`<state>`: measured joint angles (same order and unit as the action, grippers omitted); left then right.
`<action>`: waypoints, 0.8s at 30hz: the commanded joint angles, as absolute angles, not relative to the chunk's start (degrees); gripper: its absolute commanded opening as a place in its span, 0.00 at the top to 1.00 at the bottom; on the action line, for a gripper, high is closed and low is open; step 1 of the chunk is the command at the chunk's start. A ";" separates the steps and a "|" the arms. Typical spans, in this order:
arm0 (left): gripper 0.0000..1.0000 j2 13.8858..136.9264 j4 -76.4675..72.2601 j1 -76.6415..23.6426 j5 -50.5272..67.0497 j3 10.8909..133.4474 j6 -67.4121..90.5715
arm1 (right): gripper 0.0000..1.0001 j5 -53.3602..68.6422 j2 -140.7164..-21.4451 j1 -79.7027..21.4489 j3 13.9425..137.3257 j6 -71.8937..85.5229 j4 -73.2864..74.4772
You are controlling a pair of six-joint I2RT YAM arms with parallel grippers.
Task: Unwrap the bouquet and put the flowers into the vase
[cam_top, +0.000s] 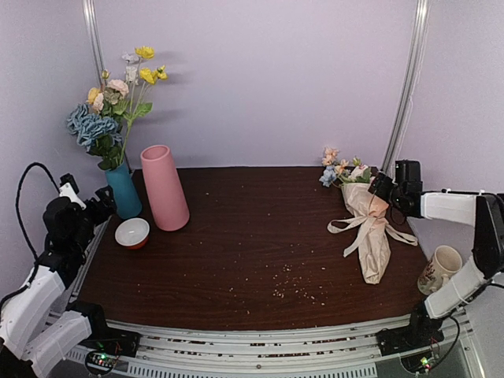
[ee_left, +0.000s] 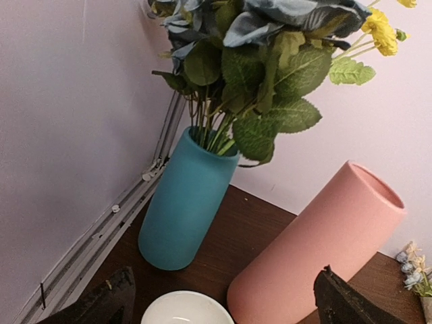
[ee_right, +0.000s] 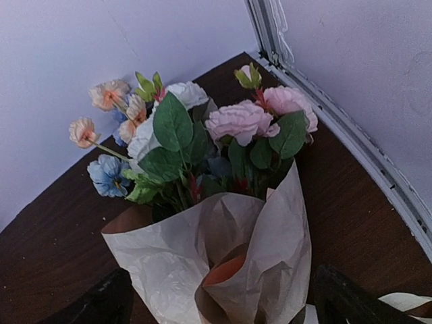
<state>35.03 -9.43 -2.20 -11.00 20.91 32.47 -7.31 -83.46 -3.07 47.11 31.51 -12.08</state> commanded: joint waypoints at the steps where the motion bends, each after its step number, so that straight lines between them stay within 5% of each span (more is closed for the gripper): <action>1: 0.06 34.86 7.48 -2.01 -6.00 31.36 35.09 | 0.06 -3.55 -90.39 -2.73 53.46 29.77 -0.07; 9: 0.12 35.33 22.68 -1.97 0.00 39.34 30.79 | 0.26 1.74 -102.09 -3.09 61.46 26.08 5.99; 16: 0.26 33.36 23.32 -2.00 7.23 38.46 26.61 | 0.67 3.85 -105.21 -7.33 63.99 24.73 8.44; 24: 0.36 32.26 23.69 -2.03 17.04 41.66 25.31 | 0.73 5.14 -104.20 -14.31 61.50 27.54 8.56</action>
<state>32.88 24.34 -2.20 10.24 38.35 27.03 2.33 -104.77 -10.72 63.48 25.96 4.82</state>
